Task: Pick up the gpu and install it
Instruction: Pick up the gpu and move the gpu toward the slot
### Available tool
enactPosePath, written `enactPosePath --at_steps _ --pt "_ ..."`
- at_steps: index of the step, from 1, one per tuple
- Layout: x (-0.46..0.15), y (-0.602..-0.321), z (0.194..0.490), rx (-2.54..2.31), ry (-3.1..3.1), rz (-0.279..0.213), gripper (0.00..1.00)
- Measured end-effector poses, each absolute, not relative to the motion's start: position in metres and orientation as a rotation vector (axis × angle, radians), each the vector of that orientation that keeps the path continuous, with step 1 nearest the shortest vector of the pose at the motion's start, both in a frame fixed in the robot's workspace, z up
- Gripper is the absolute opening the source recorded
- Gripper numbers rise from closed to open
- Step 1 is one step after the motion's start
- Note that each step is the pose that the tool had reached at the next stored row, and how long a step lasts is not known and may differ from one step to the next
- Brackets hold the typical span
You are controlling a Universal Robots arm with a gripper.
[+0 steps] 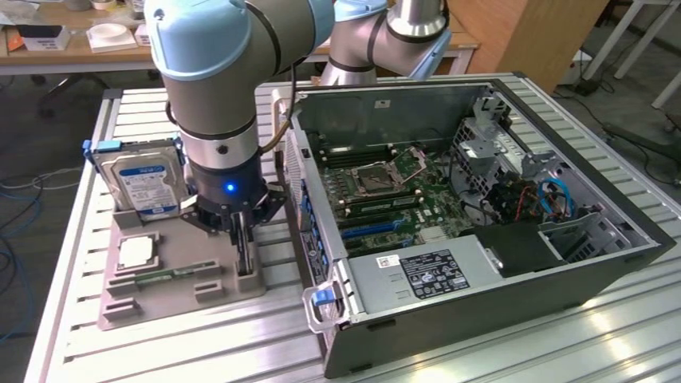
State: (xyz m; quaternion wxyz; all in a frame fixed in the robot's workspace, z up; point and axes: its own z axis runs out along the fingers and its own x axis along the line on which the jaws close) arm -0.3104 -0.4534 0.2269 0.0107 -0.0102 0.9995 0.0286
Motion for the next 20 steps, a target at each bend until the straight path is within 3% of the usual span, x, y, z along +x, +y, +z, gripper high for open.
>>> enactPosePath --at_steps 20 --pt "-0.3107 -0.4534 0.2325 -0.031 3.118 0.123 0.27"
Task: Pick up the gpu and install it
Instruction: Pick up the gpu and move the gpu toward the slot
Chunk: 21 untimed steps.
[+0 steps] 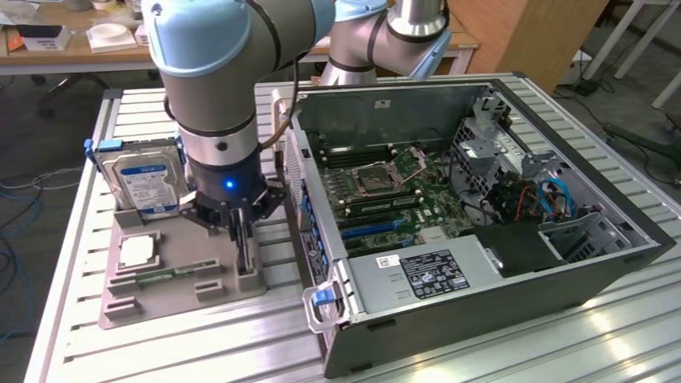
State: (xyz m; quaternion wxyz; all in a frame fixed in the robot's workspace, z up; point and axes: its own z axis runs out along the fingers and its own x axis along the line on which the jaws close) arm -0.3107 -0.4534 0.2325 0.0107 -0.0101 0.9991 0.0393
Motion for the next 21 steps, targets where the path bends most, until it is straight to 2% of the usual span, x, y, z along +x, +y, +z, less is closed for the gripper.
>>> enactPosePath --at_steps 21 --pt "-0.3107 -0.4539 0.2357 -0.031 3.117 0.135 0.27"
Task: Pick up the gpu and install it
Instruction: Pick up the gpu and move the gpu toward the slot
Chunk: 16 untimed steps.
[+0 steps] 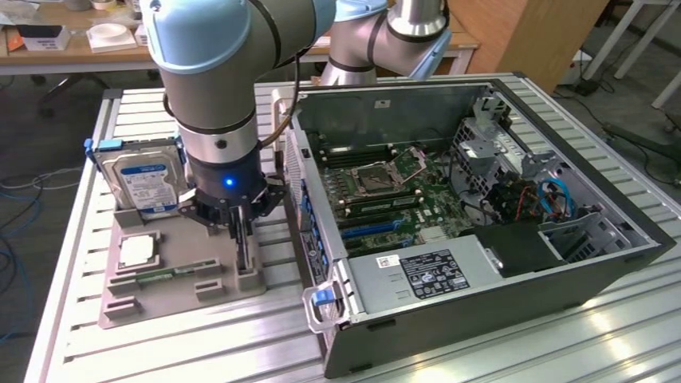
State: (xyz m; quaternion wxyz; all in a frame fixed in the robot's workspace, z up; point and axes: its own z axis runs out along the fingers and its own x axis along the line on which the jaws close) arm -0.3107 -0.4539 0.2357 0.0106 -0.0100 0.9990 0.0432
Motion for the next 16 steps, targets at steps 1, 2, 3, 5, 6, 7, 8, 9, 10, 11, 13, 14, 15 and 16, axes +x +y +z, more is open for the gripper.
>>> enactPosePath --at_steps 1,2,3,5,6,7,8,9,10,11,13,14,15,16 --pt "-0.3107 -0.4546 0.2357 -0.032 3.117 0.135 0.27" --pt "-0.3107 -0.455 0.2357 -0.032 3.117 0.135 0.27" --pt "-0.3107 -0.455 0.2357 -0.031 3.117 0.135 0.29" --pt "-0.3107 -0.4549 0.2357 -0.031 3.117 0.135 0.35" --pt "-0.3107 -0.4549 0.2357 -0.031 3.117 0.135 0.35" --pt "-0.3107 -0.4549 0.2357 -0.031 3.117 0.135 0.35" --pt "-0.3107 -0.455 0.2356 -0.031 3.117 0.135 0.35" --pt "-0.3107 -0.455 0.2356 -0.031 3.117 0.135 0.35" --pt "-0.3107 -0.4549 0.2356 -0.031 3.117 0.135 0.35" --pt "-0.3107 -0.4549 0.2356 -0.031 3.117 0.135 0.35" --pt "-0.3107 -0.4549 0.2356 -0.031 3.117 0.135 0.35" --pt "-0.3107 -0.4545 0.2356 -0.031 3.117 0.135 0.35" --pt "-0.3107 -0.4539 0.2356 -0.031 3.117 0.135 0.35" --pt "-0.3107 -0.4532 0.2354 -0.031 3.117 0.135 0.35"
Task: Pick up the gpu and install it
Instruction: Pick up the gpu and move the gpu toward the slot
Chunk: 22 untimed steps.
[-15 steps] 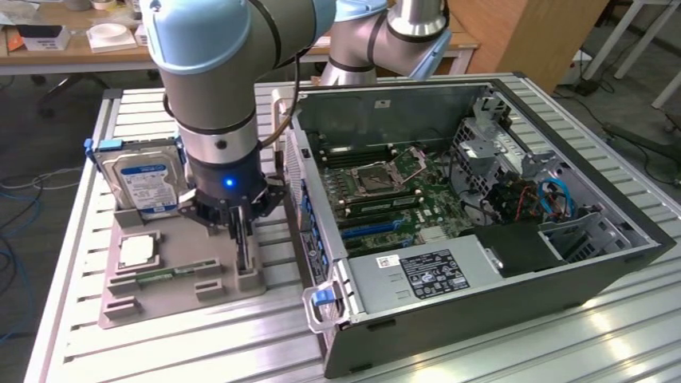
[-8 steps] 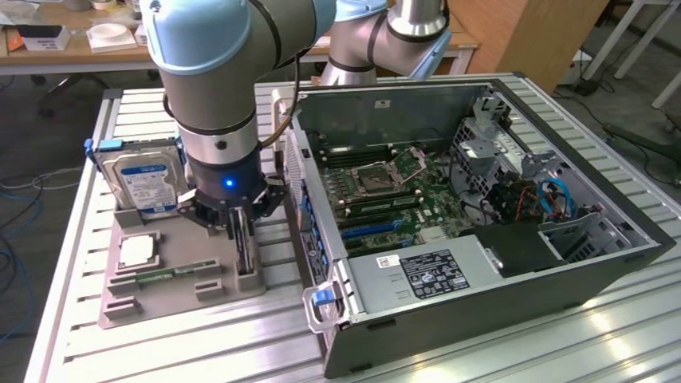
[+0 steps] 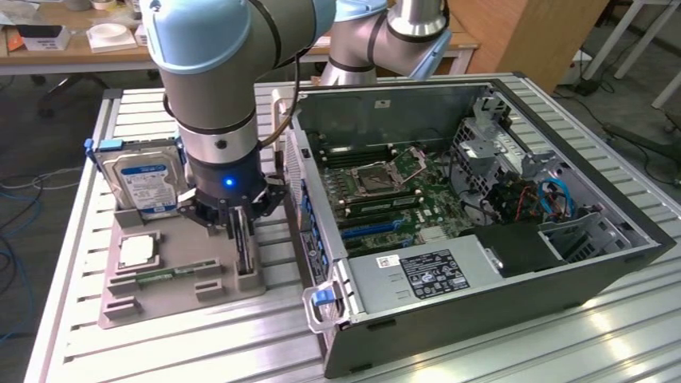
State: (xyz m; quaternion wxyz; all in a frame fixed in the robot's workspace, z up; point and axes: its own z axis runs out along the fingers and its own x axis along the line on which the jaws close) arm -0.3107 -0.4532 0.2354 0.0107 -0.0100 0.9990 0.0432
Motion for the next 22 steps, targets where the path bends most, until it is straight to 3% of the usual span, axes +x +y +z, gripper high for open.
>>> enactPosePath --at_steps 17,19,20,22 --pt "-0.3108 -0.4448 0.2292 -0.031 3.117 0.145 0.35" --pt "-0.3108 -0.4447 0.2292 -0.031 3.117 0.145 0.33" --pt "-0.3108 -0.4447 0.2292 -0.031 3.117 0.145 0.27" --pt "-0.3108 -0.4448 0.2292 -0.031 3.117 0.145 0.27"
